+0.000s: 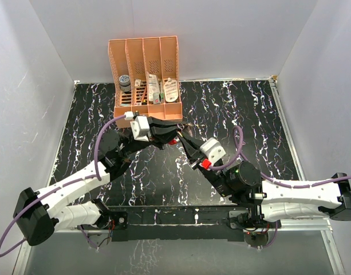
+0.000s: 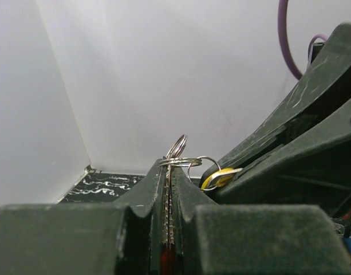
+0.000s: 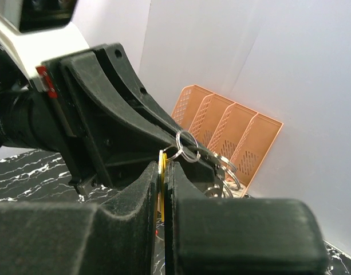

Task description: Remove the keys from the keyring

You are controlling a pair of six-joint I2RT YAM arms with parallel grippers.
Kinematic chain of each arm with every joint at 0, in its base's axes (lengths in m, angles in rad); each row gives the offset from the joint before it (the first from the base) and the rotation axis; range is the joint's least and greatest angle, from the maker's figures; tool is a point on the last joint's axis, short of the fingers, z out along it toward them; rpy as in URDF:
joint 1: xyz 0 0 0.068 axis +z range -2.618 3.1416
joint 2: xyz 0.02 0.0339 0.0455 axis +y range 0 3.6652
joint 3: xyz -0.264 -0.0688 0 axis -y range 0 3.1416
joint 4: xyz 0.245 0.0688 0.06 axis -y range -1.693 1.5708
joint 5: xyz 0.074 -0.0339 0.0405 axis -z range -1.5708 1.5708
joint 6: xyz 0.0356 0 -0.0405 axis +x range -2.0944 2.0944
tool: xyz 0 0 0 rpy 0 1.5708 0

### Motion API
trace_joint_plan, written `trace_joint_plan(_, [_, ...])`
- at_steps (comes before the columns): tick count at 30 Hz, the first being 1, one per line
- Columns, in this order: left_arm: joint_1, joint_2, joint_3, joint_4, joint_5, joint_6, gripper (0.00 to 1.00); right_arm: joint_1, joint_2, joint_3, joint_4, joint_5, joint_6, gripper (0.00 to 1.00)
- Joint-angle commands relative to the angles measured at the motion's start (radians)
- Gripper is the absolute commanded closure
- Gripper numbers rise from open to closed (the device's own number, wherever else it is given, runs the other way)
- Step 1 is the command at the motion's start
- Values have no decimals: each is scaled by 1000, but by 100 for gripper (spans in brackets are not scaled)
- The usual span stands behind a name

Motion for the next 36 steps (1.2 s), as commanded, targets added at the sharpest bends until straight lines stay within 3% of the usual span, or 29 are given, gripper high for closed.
trace_joint_plan(1, [6,-76,18,74,0,2,100,5,-23,12,3,15,30,100])
trace_joint_plan(14, [6,-98,2,112,21,-25,100,5,-40,2,1,24,29,100])
trace_joint_plan(36, [6,-56,-30,324,130,-153,100,5,-47,-5,-2,-16,47,100])
